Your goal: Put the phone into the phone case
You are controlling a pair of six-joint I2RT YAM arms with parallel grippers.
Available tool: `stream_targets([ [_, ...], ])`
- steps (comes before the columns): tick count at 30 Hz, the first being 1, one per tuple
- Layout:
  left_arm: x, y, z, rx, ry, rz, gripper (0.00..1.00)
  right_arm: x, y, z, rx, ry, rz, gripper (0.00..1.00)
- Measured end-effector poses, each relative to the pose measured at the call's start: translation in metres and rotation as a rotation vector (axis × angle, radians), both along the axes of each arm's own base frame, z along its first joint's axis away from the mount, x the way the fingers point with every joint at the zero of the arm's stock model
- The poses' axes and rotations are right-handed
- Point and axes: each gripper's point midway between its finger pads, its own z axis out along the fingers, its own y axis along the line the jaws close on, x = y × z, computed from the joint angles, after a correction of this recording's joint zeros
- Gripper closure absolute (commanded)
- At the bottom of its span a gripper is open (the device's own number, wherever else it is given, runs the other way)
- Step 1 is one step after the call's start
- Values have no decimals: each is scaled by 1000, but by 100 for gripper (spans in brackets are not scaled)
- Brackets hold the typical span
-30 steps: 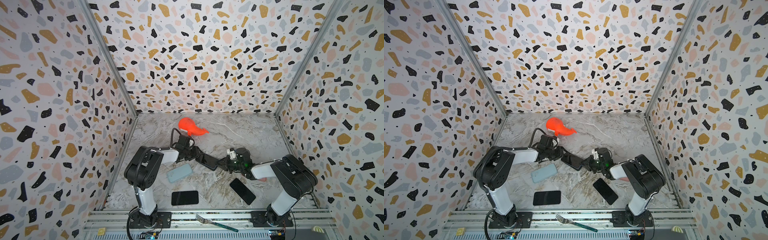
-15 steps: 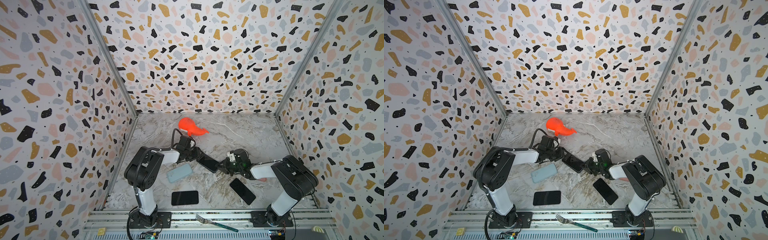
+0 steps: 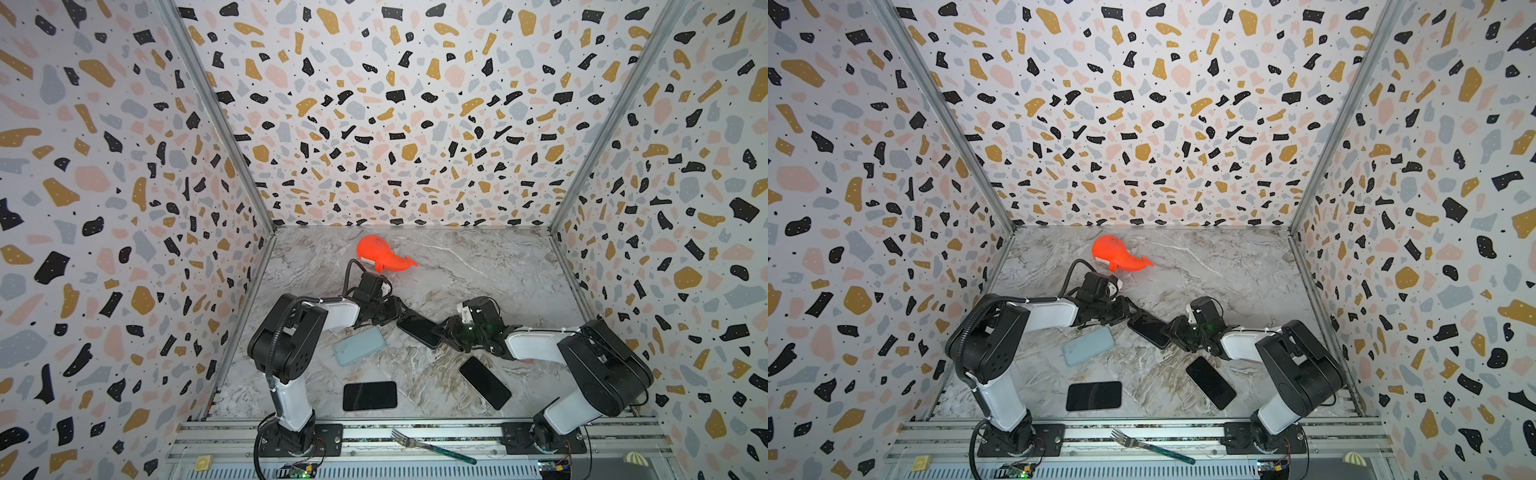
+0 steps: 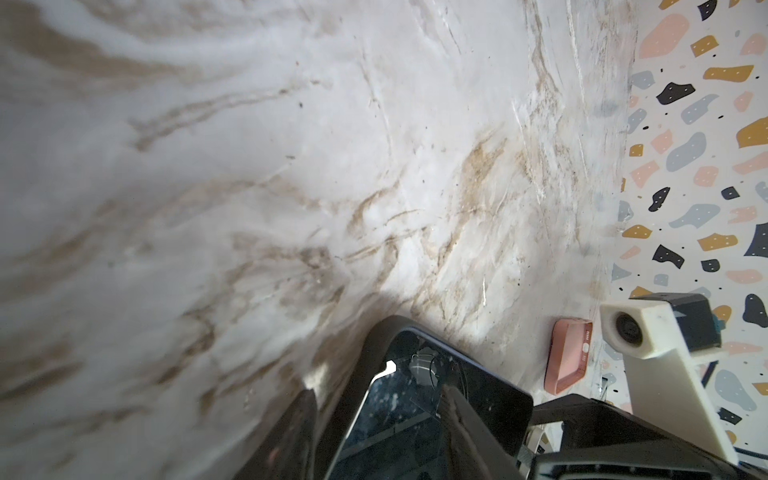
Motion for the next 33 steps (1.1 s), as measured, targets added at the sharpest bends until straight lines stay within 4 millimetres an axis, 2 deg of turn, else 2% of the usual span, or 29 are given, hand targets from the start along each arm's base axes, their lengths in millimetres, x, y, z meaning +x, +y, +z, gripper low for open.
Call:
stream_targets([
  [5, -4, 7, 1, 19, 12, 0, 49, -7, -7, 5, -49, -16, 7, 47],
  [13, -12, 13, 9, 35, 8, -5, 47, -10, -19, 15, -138, -102, 54, 48],
  [17, -24, 15, 17, 31, -5, -18, 45, 6, -15, 31, -203, -229, 143, 46],
  [20, -38, 10, 18, 30, -4, -46, 43, 29, -8, 40, -260, -336, 203, 42],
  [22, -48, 6, 14, 34, 7, -66, 42, 42, -2, 37, -293, -371, 247, 40],
  [24, -56, 3, 10, 39, 18, -81, 42, 48, 0, 24, -324, -375, 289, 40],
  [28, -63, -2, 8, 38, 30, -99, 42, 45, 0, -7, -364, -329, 366, 40],
  [33, -64, -7, 1, 42, 40, -110, 43, 40, 5, -6, -338, -336, 405, 45],
])
